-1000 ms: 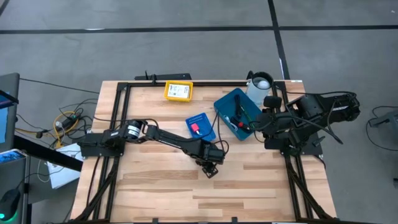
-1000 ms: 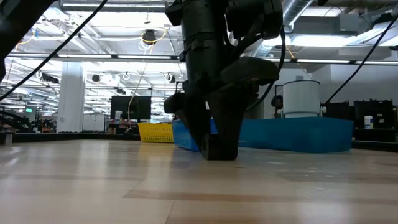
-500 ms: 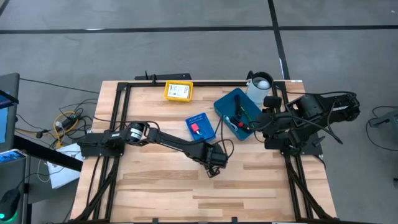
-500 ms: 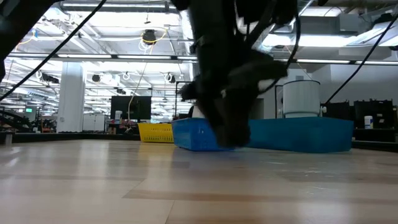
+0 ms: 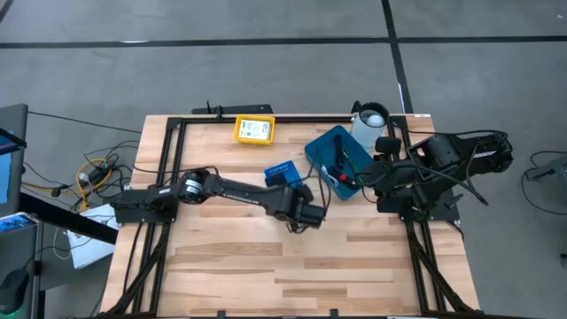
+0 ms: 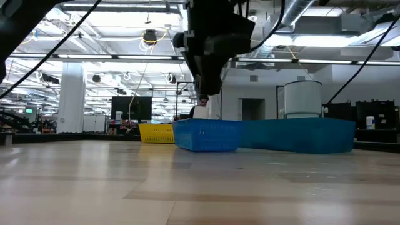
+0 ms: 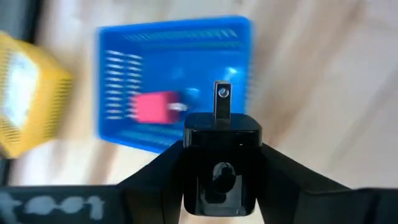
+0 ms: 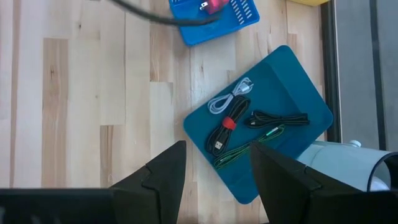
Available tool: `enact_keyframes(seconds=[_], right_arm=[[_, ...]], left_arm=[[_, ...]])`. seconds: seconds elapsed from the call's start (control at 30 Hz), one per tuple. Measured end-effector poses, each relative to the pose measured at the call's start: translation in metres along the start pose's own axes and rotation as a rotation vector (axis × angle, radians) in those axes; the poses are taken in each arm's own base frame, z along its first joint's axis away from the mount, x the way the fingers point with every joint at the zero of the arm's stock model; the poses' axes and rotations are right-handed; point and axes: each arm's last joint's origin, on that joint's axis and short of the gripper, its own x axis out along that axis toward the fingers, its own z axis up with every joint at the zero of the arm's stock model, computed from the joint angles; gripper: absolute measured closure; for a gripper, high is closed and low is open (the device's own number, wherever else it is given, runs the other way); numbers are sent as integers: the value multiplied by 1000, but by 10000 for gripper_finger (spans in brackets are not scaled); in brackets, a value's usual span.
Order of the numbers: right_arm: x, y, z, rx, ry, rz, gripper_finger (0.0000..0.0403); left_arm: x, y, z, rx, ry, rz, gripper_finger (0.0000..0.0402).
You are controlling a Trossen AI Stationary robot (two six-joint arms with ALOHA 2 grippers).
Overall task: Pick and place items into bin
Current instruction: Put the black charger adapter into the blue bin
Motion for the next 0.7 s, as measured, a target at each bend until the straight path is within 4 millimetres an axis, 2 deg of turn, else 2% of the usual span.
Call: enact_keyframes(seconds=[0.1, 0.4, 0.7], right_arm=[[0, 0, 0, 0, 0, 0, 232], [0, 0, 0, 0, 0, 0, 232], [0, 0, 0, 1, 0, 0, 232]], left_arm=[[3, 13, 7, -1, -5, 34, 263], [21, 39, 25, 26, 5, 48, 221], [25, 47, 30, 38, 6, 48, 222]])
